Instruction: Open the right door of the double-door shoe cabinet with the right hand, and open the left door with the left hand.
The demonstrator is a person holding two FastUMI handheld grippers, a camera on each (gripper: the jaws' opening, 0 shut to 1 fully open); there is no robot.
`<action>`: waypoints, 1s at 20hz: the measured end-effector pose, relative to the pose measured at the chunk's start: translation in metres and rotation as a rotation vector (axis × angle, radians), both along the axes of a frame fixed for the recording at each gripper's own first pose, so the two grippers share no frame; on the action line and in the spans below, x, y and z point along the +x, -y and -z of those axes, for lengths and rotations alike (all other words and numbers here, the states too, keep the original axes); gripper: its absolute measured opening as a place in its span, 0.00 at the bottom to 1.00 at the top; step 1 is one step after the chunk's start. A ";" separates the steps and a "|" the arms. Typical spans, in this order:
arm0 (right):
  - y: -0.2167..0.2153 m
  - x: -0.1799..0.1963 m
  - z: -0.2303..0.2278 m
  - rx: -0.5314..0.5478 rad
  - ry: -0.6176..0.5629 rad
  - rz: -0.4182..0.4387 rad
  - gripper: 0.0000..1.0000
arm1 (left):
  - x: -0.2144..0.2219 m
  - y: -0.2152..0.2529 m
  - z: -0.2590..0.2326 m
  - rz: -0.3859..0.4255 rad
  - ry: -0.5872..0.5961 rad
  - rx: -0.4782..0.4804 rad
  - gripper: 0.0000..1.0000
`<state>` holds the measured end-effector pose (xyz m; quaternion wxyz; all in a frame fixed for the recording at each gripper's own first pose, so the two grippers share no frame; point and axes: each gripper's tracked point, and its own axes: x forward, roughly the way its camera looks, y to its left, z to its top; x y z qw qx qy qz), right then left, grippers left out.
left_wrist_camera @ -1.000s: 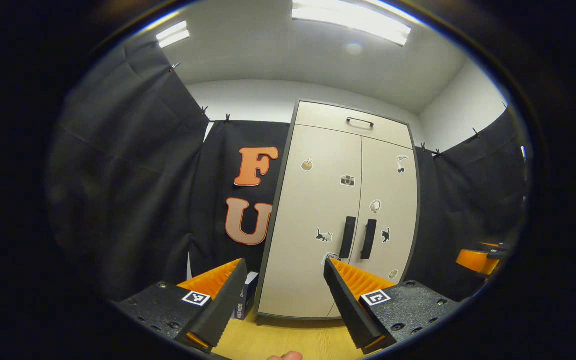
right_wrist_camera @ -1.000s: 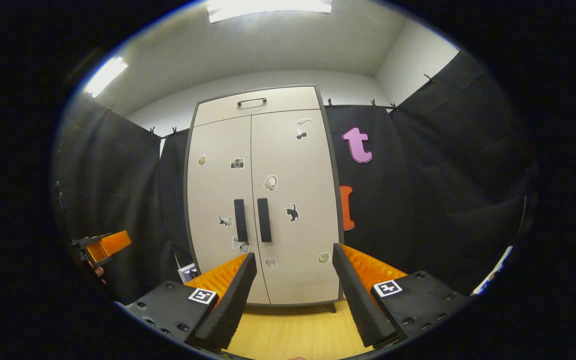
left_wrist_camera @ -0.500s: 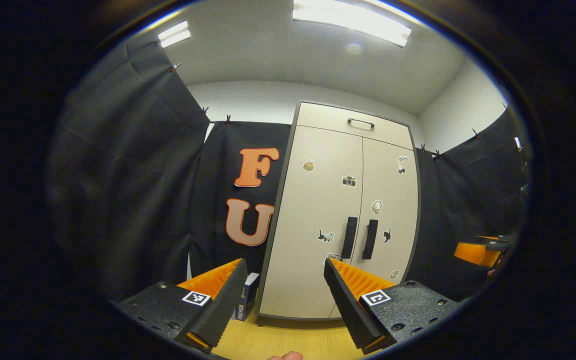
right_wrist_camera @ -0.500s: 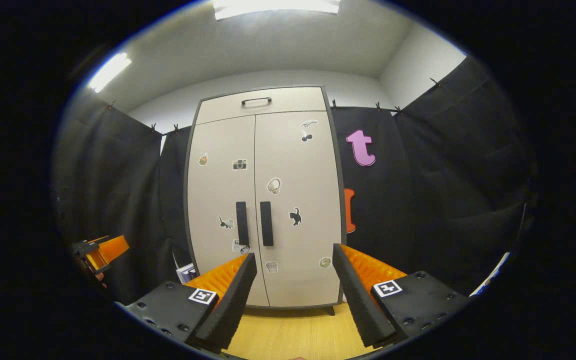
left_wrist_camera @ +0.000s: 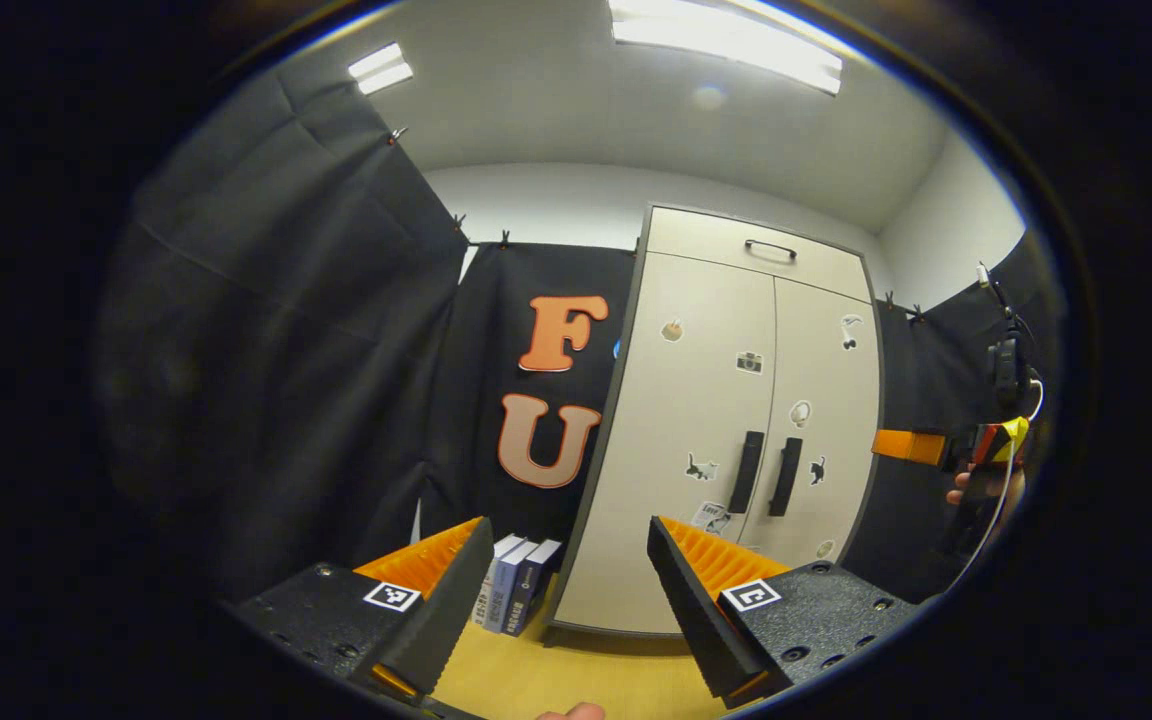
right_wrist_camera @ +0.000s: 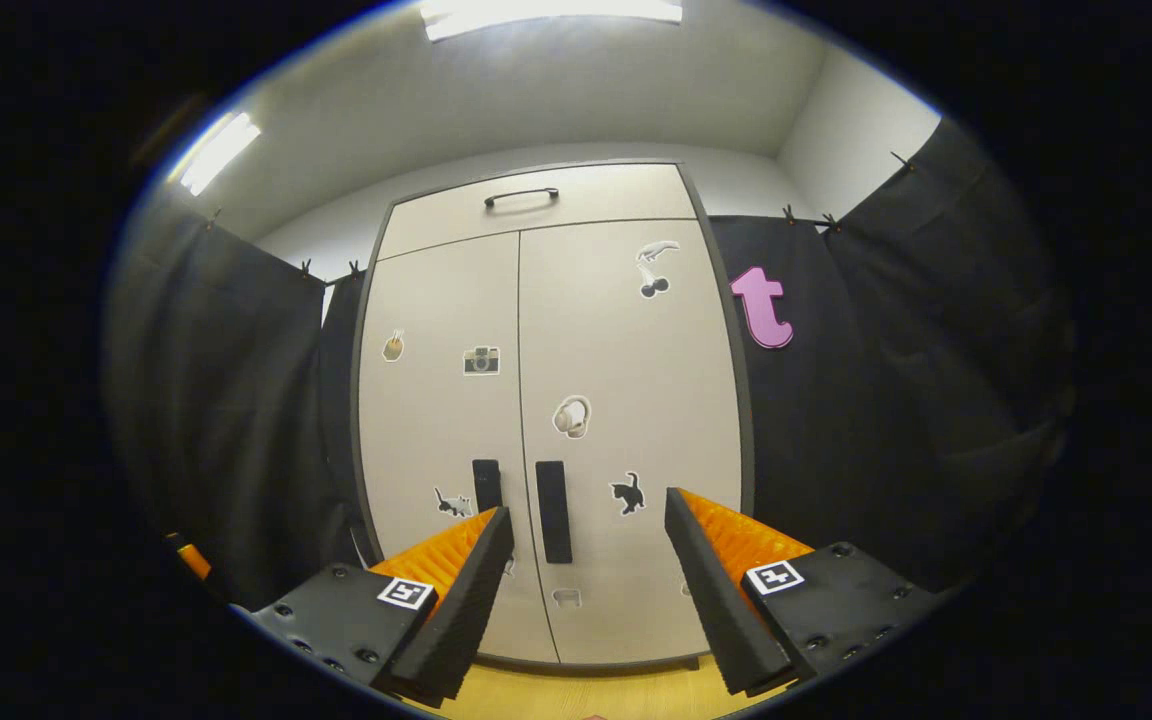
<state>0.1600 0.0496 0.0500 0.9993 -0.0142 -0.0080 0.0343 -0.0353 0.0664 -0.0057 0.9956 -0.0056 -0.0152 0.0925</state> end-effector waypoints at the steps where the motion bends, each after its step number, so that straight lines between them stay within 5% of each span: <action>1: -0.003 0.022 0.005 -0.022 -0.015 -0.003 0.98 | -0.003 -0.006 -0.002 -0.028 0.005 0.002 0.94; 7: -0.019 0.120 0.047 -0.088 -0.096 -0.008 0.98 | -0.014 -0.036 -0.009 -0.181 0.036 0.018 0.94; 13: -0.022 0.163 0.087 -0.068 -0.161 -0.002 0.98 | -0.014 -0.045 -0.007 -0.249 0.037 0.061 0.94; 17: -0.022 0.167 0.073 -0.104 -0.081 0.023 0.90 | -0.013 -0.043 -0.007 -0.240 0.028 0.070 0.94; 18: -0.025 0.166 0.076 -0.113 -0.087 0.018 0.77 | -0.013 -0.042 -0.006 -0.236 0.025 0.073 0.94; 19: -0.031 0.164 0.079 -0.109 -0.096 -0.005 0.81 | -0.012 -0.041 -0.005 -0.230 0.023 0.077 0.94; 20: -0.040 0.161 0.084 -0.087 -0.113 -0.045 0.72 | -0.010 -0.039 -0.004 -0.224 0.022 0.082 0.94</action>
